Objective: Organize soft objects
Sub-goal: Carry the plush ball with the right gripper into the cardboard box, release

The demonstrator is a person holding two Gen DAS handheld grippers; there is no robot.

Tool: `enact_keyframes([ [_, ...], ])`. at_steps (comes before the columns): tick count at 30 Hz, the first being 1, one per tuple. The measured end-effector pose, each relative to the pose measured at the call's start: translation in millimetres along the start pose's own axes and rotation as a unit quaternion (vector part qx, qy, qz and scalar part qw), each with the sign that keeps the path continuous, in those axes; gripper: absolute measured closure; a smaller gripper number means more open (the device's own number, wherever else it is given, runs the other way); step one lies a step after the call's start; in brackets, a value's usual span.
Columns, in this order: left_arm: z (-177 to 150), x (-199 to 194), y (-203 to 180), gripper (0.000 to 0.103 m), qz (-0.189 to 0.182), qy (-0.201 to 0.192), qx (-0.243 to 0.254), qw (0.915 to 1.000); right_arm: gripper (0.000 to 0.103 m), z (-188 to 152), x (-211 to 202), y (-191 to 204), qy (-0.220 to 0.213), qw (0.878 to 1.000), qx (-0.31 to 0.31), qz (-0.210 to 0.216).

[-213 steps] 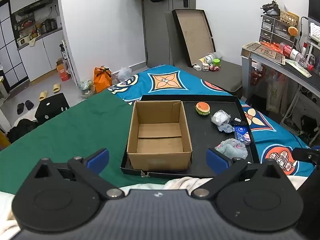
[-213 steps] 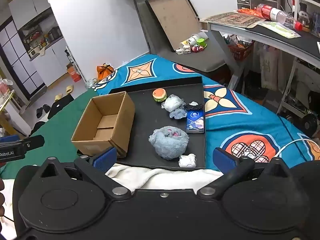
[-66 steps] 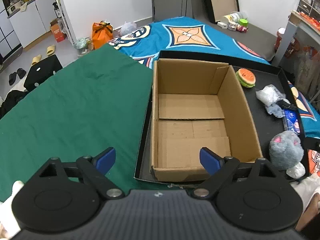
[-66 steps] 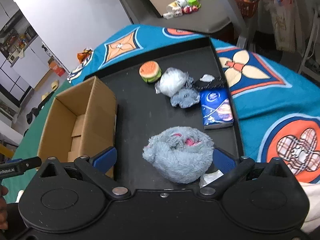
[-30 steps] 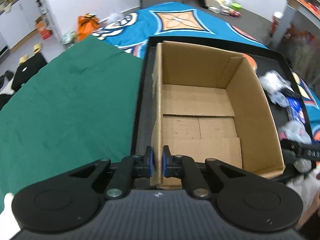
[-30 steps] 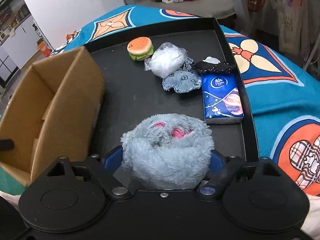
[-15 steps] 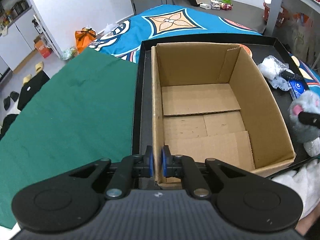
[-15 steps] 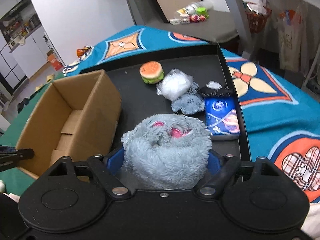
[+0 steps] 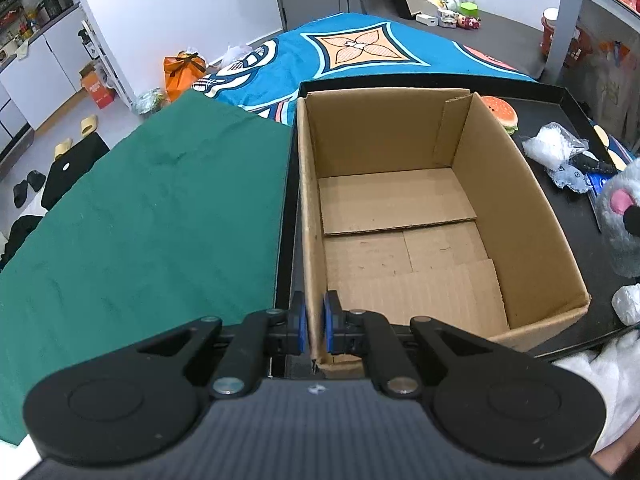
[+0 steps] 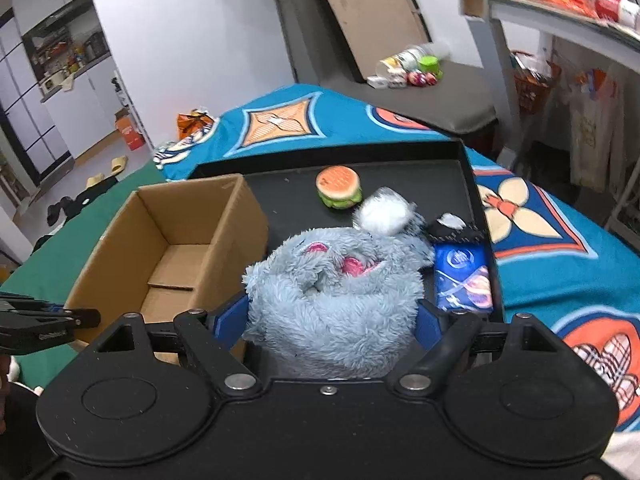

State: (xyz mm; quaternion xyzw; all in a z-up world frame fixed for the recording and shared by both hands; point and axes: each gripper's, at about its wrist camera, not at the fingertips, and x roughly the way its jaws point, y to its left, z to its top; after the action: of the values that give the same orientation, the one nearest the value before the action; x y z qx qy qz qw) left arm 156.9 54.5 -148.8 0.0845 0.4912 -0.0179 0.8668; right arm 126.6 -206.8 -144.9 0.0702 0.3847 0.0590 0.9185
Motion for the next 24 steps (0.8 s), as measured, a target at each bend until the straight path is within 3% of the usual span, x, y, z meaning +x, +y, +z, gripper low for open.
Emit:
enact_keyframes([
  [15, -3.3, 1.7, 1.9, 0.095, -0.002, -0.013, 0.008, 0.9999, 0.022, 18.1, -5.0, 38.3, -0.051, 0.997, -0.058, 0.032],
  [24, -4.8, 1.7, 7.5, 0.095, -0.013, -0.014, -0.002, 0.9998, 0.022, 31.1, 6.0, 61.5, -0.052, 0.994, -0.079, 0.052],
])
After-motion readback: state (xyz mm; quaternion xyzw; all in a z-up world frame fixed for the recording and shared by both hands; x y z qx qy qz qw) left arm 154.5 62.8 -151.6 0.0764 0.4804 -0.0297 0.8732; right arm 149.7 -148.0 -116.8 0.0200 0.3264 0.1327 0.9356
